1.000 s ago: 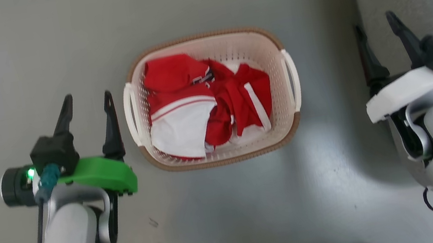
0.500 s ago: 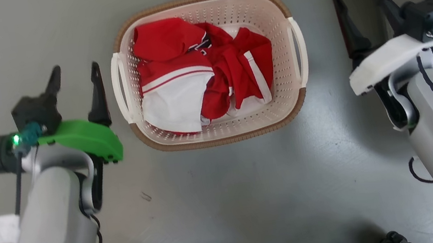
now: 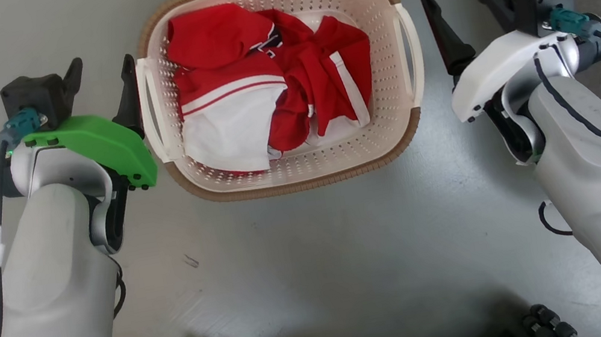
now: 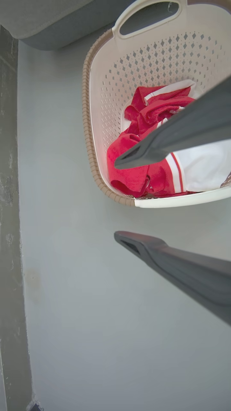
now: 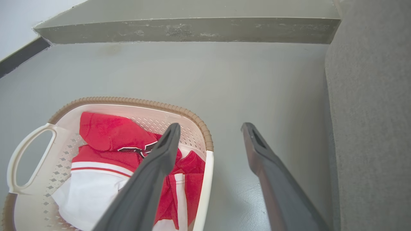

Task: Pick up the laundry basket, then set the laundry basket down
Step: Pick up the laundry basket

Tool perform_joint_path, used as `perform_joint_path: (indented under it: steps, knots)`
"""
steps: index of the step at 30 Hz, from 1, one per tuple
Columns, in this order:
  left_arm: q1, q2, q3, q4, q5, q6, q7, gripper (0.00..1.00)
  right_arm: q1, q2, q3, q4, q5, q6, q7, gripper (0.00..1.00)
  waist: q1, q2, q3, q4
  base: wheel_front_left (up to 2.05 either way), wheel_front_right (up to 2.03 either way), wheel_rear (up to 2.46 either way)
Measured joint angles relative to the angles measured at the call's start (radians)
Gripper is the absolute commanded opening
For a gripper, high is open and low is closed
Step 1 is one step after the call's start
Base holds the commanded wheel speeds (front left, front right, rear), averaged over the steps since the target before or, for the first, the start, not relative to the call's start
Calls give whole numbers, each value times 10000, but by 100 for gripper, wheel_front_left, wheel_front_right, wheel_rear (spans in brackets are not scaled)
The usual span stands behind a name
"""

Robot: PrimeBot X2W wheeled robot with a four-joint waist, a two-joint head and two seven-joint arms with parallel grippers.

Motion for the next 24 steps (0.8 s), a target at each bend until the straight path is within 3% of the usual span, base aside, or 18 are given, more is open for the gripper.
perform_joint_path:
  steps: [24]
  knots:
    - [-1034,-140,-255,2652,-370,-433,458,100,-1063,408,585,2128,31,489,230,100,-1,0,1249,-289,0,0,0]
